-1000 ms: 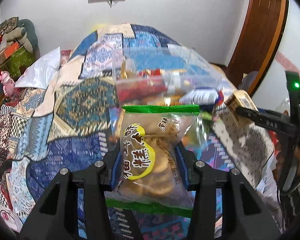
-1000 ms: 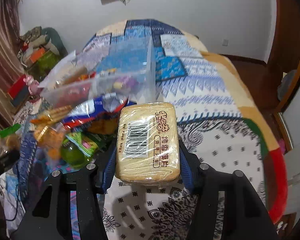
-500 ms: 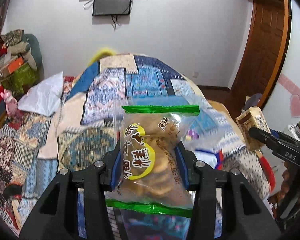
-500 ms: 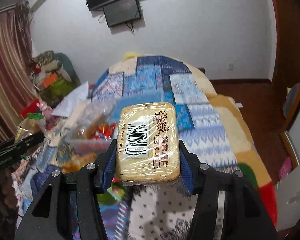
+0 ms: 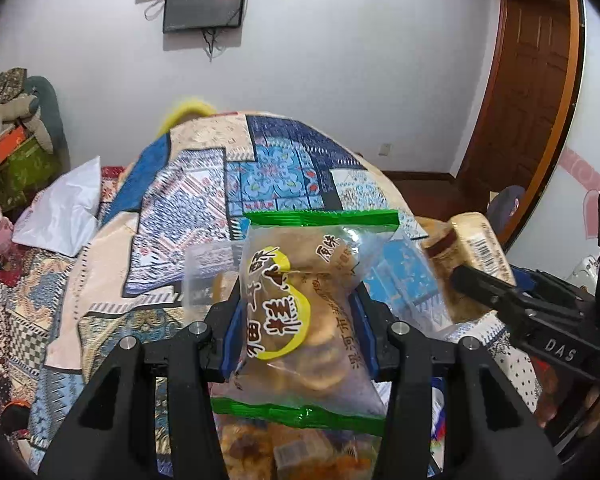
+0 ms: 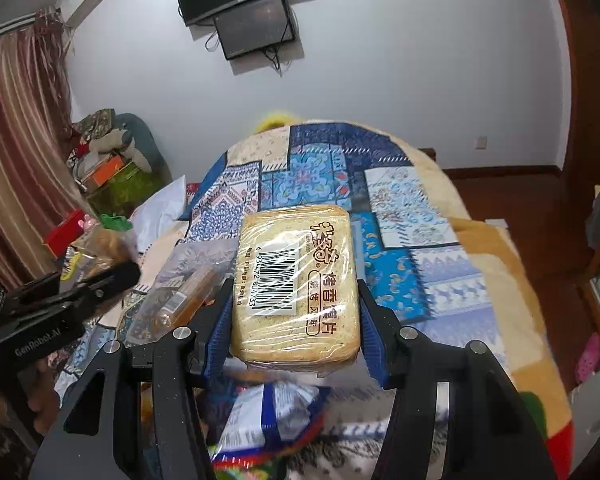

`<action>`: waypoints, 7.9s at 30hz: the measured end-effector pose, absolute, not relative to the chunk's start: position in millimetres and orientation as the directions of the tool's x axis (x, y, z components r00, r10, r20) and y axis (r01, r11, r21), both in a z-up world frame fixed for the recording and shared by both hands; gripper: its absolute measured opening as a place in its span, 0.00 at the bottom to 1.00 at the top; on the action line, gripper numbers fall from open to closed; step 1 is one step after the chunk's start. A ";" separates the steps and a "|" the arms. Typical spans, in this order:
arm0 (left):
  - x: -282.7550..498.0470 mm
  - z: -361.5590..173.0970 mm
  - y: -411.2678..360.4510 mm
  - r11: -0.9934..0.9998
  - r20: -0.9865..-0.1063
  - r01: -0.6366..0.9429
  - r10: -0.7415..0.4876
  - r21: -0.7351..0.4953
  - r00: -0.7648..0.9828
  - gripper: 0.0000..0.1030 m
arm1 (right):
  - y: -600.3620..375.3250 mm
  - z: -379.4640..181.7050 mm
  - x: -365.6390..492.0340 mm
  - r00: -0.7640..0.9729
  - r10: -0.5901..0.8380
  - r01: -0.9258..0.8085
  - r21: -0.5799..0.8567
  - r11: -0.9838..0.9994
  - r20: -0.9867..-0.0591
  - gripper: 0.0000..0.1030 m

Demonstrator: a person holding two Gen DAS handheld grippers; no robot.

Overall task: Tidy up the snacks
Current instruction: 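Place cookie bag into clear box with left tool while right places cracker block, then grasp clear puffed-snack bag with left tool while right grasps blue-white bag, then drop puffed-snack bag into box with left tool while right drops blue-white bag, then grasp bread-stick pack with left tool while right grasps green pea-snack bag, then lower bread-stick pack into box with left tool while right drops pea-snack bag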

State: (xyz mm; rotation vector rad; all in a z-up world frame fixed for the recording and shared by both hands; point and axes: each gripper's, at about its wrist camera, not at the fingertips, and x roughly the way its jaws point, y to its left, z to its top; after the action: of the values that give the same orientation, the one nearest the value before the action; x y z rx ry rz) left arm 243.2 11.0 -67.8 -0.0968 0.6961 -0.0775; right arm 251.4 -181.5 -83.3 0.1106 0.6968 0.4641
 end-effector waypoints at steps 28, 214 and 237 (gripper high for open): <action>258.1 -91.9 20.4 0.988 -0.701 0.010 -0.115 -0.152 0.704 0.68 | -167.4 -107.4 268.4 0.614 0.415 -0.408 0.180 0.895 -0.671 0.58; 140.4 -97.3 58.0 0.987 -0.660 0.008 -0.112 -0.159 0.743 0.22 | -183.0 -123.6 176.8 0.580 0.428 -0.421 0.194 0.886 -0.694 0.38; 244.1 -103.3 56.3 0.983 -0.643 -0.008 -0.113 -0.183 0.757 0.22 | -146.2 -113.3 269.1 0.625 0.452 -0.405 0.230 0.885 -0.637 0.38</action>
State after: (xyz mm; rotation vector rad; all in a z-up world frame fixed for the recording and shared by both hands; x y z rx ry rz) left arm 244.1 56.3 -103.3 -0.1789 0.7103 -0.0575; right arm 269.1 -146.2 -113.3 0.0661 0.7491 0.4921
